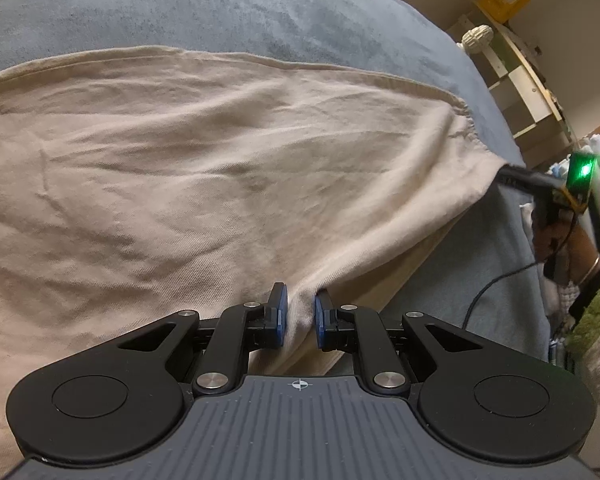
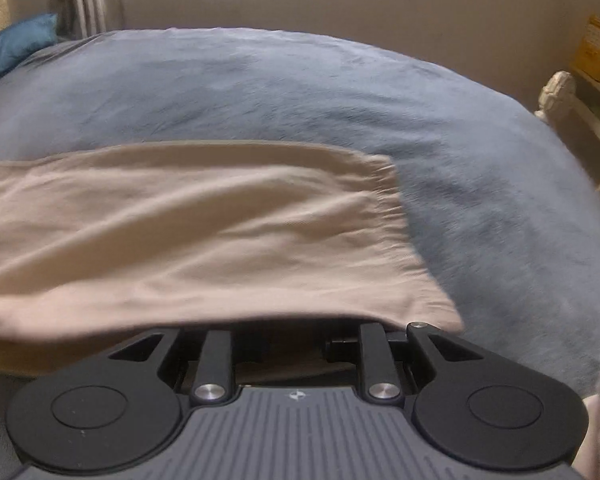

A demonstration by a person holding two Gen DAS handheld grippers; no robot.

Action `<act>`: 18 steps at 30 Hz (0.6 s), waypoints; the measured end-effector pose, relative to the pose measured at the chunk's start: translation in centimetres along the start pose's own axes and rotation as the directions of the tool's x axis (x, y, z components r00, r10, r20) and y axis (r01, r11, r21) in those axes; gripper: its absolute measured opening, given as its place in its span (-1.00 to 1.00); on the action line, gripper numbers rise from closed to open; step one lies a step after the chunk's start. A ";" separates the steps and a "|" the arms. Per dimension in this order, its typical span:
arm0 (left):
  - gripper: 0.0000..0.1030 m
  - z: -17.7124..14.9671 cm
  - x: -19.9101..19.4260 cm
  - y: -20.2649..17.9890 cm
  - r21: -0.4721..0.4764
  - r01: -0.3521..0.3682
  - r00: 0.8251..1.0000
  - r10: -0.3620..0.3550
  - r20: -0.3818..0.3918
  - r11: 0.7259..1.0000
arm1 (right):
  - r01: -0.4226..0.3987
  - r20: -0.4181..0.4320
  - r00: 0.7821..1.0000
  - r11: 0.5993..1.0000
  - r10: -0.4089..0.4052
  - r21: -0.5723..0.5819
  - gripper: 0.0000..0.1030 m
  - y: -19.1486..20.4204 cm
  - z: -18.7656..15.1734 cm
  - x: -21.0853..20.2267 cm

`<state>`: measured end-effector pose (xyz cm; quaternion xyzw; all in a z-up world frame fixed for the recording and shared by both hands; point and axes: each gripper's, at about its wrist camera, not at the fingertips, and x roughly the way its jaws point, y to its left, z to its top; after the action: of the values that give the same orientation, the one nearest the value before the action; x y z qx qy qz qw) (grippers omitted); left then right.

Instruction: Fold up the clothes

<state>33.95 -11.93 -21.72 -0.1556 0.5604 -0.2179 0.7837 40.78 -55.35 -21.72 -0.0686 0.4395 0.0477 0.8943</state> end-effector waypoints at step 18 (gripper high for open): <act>-0.75 -0.1 0.5 -0.2 0.015 -0.015 1.000 0.015 -0.009 1.000 | -0.004 -0.014 1.000 0.889 0.011 0.459 -0.43 -10.2 -1.8 -1.5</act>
<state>33.98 -12.33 -22.07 -0.1444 0.5634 -0.2169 0.7841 40.01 -65.69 -20.81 0.1457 0.4457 -0.0545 0.8816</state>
